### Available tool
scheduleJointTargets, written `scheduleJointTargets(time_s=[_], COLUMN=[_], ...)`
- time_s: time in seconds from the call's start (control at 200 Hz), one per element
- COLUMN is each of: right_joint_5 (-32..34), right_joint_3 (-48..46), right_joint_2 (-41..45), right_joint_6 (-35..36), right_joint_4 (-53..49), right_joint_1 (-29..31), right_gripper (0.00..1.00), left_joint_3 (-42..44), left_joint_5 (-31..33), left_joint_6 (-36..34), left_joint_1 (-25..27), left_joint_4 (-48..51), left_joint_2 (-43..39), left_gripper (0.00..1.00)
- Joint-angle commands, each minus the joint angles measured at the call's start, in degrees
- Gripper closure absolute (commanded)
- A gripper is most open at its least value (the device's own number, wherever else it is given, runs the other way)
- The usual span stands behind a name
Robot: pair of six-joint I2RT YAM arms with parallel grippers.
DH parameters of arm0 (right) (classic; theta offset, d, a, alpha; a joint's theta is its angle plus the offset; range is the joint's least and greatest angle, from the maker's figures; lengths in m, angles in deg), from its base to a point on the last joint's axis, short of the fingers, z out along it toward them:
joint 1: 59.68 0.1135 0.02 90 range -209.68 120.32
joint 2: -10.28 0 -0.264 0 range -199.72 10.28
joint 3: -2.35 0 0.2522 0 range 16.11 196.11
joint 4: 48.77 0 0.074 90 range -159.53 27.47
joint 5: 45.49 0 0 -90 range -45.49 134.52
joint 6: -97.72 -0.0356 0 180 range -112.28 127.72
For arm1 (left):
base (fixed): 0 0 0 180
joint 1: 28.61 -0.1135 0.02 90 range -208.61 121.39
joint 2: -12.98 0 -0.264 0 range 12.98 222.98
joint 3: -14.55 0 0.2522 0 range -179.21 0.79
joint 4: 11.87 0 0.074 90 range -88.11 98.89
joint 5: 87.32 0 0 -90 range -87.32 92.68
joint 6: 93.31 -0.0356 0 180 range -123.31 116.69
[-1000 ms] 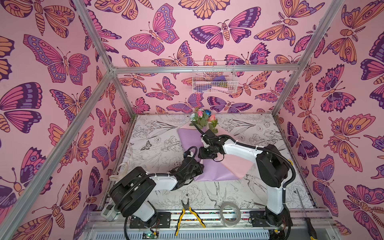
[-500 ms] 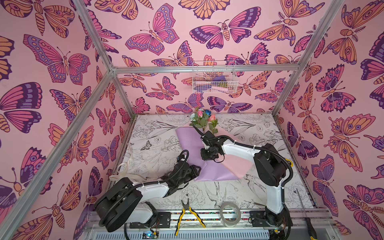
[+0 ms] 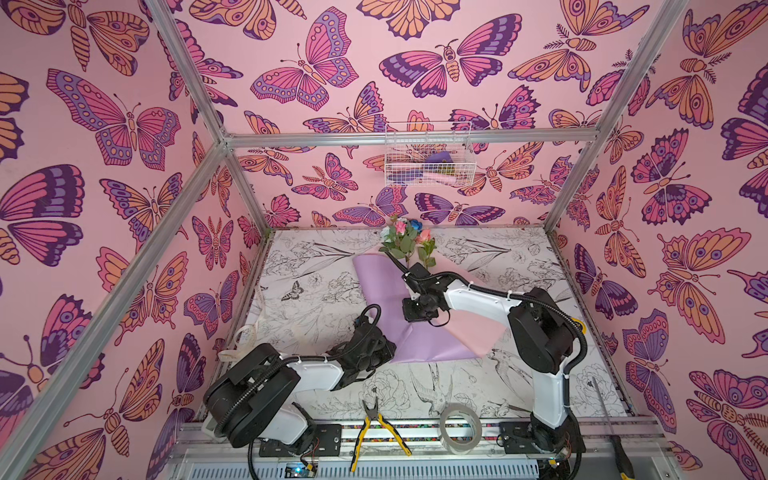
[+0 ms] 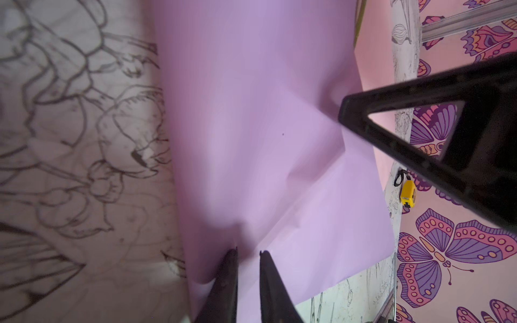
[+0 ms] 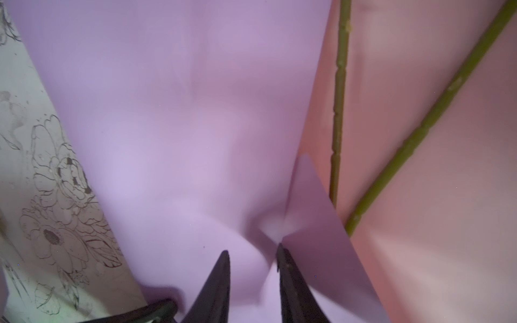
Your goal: Tie the bouquet of fake flowers
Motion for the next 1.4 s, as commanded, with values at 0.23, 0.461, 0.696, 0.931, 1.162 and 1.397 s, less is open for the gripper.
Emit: scheduleJointTargets(time_s=[0.23, 0.461, 0.696, 0.931, 1.162, 1.397], right_joint_5=[6.3, -2.3, -1.7, -1.9, -2.2, -2.7], right_joint_3=[-3.8, -2.7, -3.5, -5.0, -5.4, -5.4], right_joint_2=[9.4, 4.0, -0.9, -2.4, -2.5, -2.7], right_joint_6=[0.5, -1.5, -2.4, -3.0, -3.1, -3.3], right_joint_4=[-4.8, 0.8, 1.0, 1.6, 1.8, 1.7], right_joint_1=[4.3, 7.4, 7.4, 7.4, 7.4, 7.4], right_gripper=[0.71, 0.79, 0.81, 0.82, 0.82, 0.82], left_joint_3=[0.3, 0.4, 1.2, -2.9, -9.7, -12.6], left_joint_5=[-1.9, -2.4, -2.0, -3.6, -8.3, -12.5], left_joint_6=[0.7, 0.6, 0.3, -5.5, -8.6, -7.3], left_joint_1=[-0.8, -0.9, -3.4, -11.1, -17.6, -22.2], left_joint_4=[-0.2, -0.8, -0.8, 1.5, 0.2, -4.5], left_joint_2=[1.1, 0.4, -2.0, -1.8, 4.6, 13.0], left_gripper=[0.84, 0.84, 0.83, 0.81, 0.82, 0.84])
